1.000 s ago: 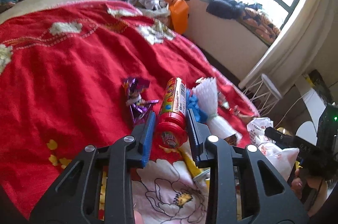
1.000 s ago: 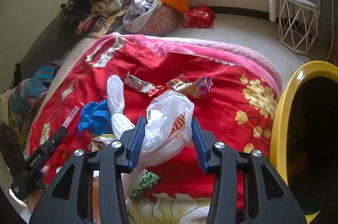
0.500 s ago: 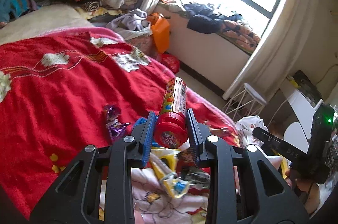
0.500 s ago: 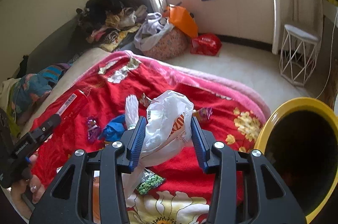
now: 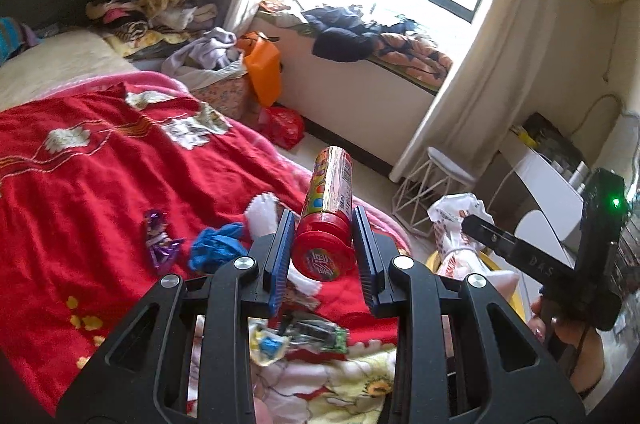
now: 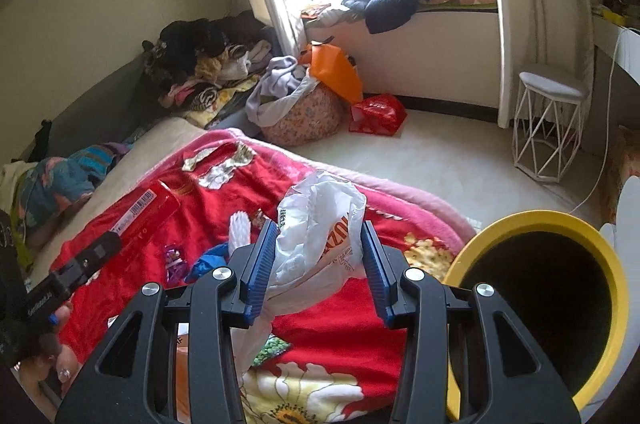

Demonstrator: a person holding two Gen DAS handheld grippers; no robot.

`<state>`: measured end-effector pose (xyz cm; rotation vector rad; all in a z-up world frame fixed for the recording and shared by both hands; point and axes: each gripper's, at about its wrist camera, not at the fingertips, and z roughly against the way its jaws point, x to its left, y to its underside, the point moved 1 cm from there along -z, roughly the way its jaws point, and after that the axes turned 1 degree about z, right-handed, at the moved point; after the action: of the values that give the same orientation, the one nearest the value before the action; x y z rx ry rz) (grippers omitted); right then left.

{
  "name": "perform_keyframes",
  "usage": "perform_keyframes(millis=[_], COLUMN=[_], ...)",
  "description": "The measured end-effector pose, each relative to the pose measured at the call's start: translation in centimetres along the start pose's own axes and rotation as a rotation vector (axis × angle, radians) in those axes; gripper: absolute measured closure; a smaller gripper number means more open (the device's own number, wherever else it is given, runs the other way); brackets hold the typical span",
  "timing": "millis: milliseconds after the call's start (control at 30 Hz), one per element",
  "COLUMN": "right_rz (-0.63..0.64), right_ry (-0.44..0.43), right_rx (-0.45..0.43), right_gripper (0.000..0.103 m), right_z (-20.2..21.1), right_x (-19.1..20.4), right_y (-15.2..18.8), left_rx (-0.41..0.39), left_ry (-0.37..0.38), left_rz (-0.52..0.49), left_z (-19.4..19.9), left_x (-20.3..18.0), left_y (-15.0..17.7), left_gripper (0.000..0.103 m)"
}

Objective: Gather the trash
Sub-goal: 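Carry the red tube and white bag in both grippers over the yellow bin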

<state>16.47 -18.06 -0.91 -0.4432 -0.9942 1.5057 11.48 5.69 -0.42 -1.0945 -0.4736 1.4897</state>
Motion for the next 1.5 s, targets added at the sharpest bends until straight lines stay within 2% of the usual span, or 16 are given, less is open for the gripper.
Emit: perform_keyframes(millis=[700, 1100, 1500], right_rz=[-0.094, -0.162, -0.193], right_ry=[0.115, 0.231, 0.322], right_rx=[-0.059, -0.086, -0.097], right_gripper=[0.062, 0.062, 0.062], right_z=[3.7, 4.8, 5.5], right_x=[-6.9, -11.8, -15.1], right_y=[0.2, 0.9, 1.6], left_rx=[0.046, 0.082, 0.128], left_ry=[0.094, 0.143, 0.180], left_rz=[-0.123, -0.180, -0.228], left_z=[-1.1, -2.1, -3.5], left_x=[-7.0, -10.3, -13.0], left_y=[2.1, 3.3, 4.7], left_gripper=[0.079, 0.079, 0.079])
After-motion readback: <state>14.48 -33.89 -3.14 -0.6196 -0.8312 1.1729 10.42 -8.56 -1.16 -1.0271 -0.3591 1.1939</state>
